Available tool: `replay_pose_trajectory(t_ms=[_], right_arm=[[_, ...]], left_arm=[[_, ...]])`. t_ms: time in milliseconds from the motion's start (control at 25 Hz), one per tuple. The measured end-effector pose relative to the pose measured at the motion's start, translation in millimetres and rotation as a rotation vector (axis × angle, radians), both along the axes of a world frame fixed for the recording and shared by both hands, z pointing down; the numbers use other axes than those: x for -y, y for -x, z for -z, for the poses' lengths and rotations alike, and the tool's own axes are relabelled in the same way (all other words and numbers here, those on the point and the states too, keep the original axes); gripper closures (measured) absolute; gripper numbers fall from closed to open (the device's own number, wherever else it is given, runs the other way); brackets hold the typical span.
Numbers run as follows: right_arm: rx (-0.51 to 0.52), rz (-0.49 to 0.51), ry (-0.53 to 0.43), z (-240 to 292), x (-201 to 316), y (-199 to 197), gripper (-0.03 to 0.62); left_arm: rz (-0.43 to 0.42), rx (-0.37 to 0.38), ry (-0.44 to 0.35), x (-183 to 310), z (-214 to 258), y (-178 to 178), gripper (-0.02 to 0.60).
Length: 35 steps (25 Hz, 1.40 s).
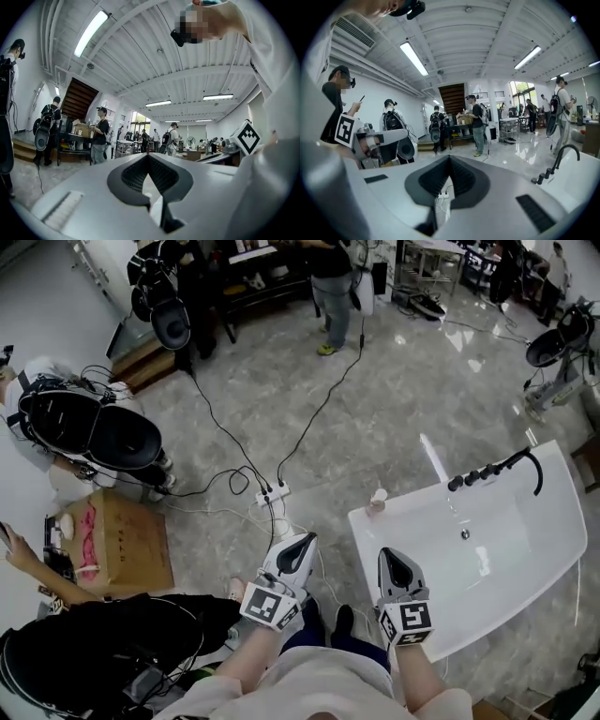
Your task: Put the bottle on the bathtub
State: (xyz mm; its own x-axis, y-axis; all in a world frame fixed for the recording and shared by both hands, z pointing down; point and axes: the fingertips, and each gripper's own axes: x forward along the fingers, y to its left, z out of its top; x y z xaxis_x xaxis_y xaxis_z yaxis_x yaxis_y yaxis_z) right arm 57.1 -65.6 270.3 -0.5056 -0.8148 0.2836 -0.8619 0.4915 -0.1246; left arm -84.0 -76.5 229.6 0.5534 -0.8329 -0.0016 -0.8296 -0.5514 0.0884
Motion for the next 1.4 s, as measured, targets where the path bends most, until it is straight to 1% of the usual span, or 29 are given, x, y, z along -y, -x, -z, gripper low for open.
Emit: replay_pose_trajectory(t_ms=[80,160,240,320,480,680,880,1000,1240,1400], right_arm=[[0.042,0.006,0.012,22,-11,1,0.589],[0.090,0.006,0.018,40,-24,3,0.589],[0.111,0.007,0.002,53,-32,8,0.589],[0.119,0.012,-0.014,65,-39,13,0.589],[0.099,0.014,-0.047,74,-48,16,0.589],[0.062,0.009,-0.074,70,-54,15,0.589],[0.058,-0.012,-0.097,75,-55,14,0.589],[0.059,-0.020,-0.088,75,-57,11,0.589],[0.055,-0.026,-0.076,64,-56,18,0.589],[0.049,-0.018,-0.069,61,-58,18,0.589]], left_arm=[[-0.018,0.002,-0.010,-12,17,-6,0.577],[-0.053,0.022,-0.022,-27,27,-15,0.577],[-0.084,0.049,-0.038,-39,35,-22,0.577],[-0.079,0.056,-0.042,-49,41,-19,0.577],[-0.061,0.034,-0.050,-59,53,-11,0.577],[-0.060,0.027,-0.083,-65,59,-10,0.577],[-0.064,0.028,-0.107,-70,66,-10,0.577],[-0.066,0.027,-0.106,-74,68,-12,0.577],[-0.057,0.022,-0.090,-71,58,-2,0.577],[-0.054,0.023,-0.092,-72,58,-3,0.577]])
